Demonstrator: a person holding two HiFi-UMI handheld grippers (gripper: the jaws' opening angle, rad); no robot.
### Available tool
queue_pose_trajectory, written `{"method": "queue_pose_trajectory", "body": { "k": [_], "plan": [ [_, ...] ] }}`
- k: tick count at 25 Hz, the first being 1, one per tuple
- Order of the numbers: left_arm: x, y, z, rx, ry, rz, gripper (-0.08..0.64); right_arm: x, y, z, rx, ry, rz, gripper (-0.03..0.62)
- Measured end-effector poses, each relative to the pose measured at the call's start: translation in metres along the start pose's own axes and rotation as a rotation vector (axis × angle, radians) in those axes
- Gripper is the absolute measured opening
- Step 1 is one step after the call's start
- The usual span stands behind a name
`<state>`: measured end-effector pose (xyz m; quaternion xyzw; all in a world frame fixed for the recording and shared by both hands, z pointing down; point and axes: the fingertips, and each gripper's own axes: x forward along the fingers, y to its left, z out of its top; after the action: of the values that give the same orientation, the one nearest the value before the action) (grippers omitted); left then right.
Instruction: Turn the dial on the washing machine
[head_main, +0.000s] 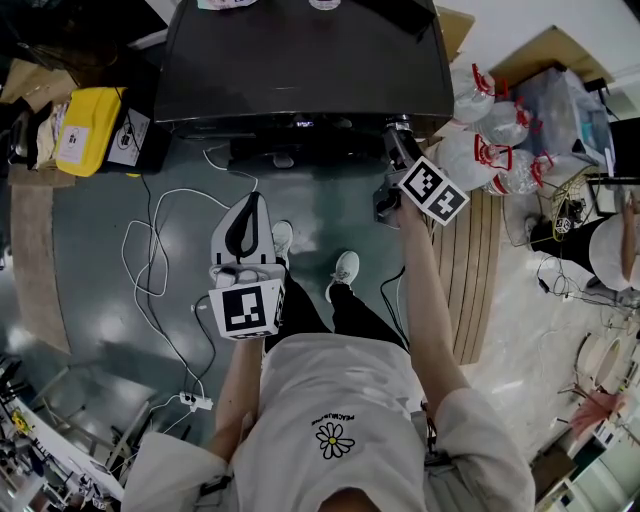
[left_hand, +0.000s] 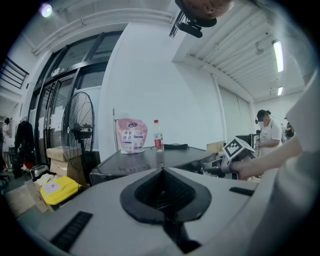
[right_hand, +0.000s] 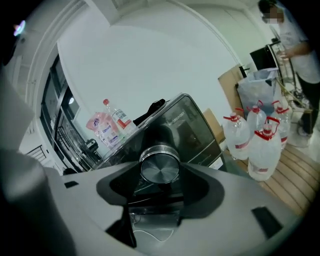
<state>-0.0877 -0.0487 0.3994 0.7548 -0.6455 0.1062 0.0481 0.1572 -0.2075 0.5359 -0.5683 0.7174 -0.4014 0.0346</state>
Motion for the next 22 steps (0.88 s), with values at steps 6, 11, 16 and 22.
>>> {"method": "queue_pose_trajectory", "body": {
  "k": [6, 11, 16, 22],
  "plan": [
    [0.0018, 0.0022, 0.0012, 0.007, -0.001, 0.0, -0.002, -0.0003, 0.0028, -0.0009, -0.135, 0.004, -0.052, 0.255],
    [0.005, 0.0007, -0.001, 0.005, 0.006, 0.002, -0.002, 0.0001, 0.0005, -0.0014, -0.181, 0.014, -0.076, 0.255],
    [0.0069, -0.0004, -0.0002, 0.006, 0.005, -0.004, -0.002, -0.0002, 0.0022, -0.0024, -0.24, 0.016, -0.103, 0.255],
    [0.0083, -0.0012, -0.0017, 0.006, 0.009, -0.005, -0.002, 0.0005, 0.0033, -0.0034, -0.314, 0.016, -0.127, 0.255]
  ]
}}
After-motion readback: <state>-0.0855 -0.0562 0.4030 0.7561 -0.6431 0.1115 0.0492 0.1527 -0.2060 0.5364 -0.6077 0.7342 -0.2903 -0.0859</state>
